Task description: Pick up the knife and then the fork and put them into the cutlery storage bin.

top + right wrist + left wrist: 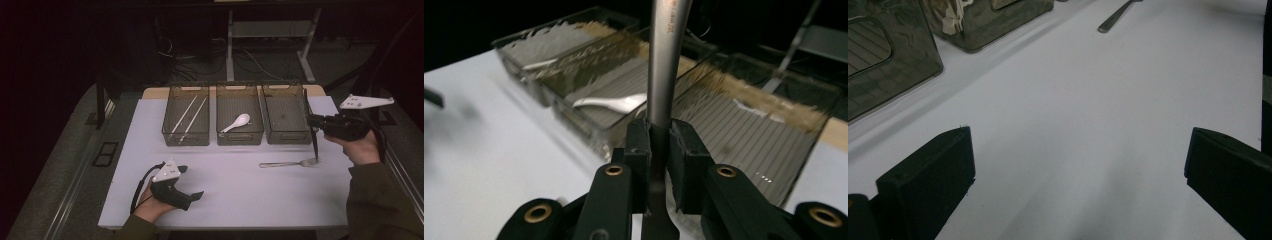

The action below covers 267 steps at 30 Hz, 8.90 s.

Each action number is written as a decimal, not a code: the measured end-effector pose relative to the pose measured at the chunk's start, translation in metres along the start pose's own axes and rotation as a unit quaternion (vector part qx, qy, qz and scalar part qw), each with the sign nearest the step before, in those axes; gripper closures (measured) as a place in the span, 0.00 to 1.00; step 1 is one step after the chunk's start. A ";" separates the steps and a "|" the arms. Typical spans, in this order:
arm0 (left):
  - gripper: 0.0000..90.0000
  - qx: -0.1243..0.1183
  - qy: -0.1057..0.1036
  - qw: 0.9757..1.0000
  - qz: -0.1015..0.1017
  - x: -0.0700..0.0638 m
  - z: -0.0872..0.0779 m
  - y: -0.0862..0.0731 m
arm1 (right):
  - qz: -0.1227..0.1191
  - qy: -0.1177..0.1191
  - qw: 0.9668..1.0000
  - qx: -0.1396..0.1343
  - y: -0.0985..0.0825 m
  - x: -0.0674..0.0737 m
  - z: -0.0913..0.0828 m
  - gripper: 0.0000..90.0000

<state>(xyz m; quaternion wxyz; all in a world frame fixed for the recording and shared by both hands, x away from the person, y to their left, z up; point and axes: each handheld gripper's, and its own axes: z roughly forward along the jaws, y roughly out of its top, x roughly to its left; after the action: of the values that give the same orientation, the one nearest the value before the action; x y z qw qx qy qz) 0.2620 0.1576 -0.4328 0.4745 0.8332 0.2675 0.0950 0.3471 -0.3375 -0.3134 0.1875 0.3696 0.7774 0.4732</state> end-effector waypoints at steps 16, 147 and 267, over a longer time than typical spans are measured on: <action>0.00 -0.003 -0.002 1.000 0.001 0.000 0.000 0.000 | 0.017 -0.063 0.998 -0.018 0.060 -0.043 0.032 0.88; 0.00 0.004 -0.009 1.000 0.011 0.001 0.000 -0.003 | -0.174 0.103 0.916 0.346 -0.072 0.022 0.102 0.77; 0.00 -0.003 -0.016 1.000 0.009 -0.001 0.001 -0.002 | 0.032 -0.056 0.987 0.149 0.022 -0.059 0.087 0.94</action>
<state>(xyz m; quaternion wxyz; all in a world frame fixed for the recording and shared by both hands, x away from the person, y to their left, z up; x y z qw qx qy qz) 0.2612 0.1570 -0.4345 0.4805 0.8353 0.2526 0.0868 0.4499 -0.3239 -0.3393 0.1577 0.4441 0.8152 0.3366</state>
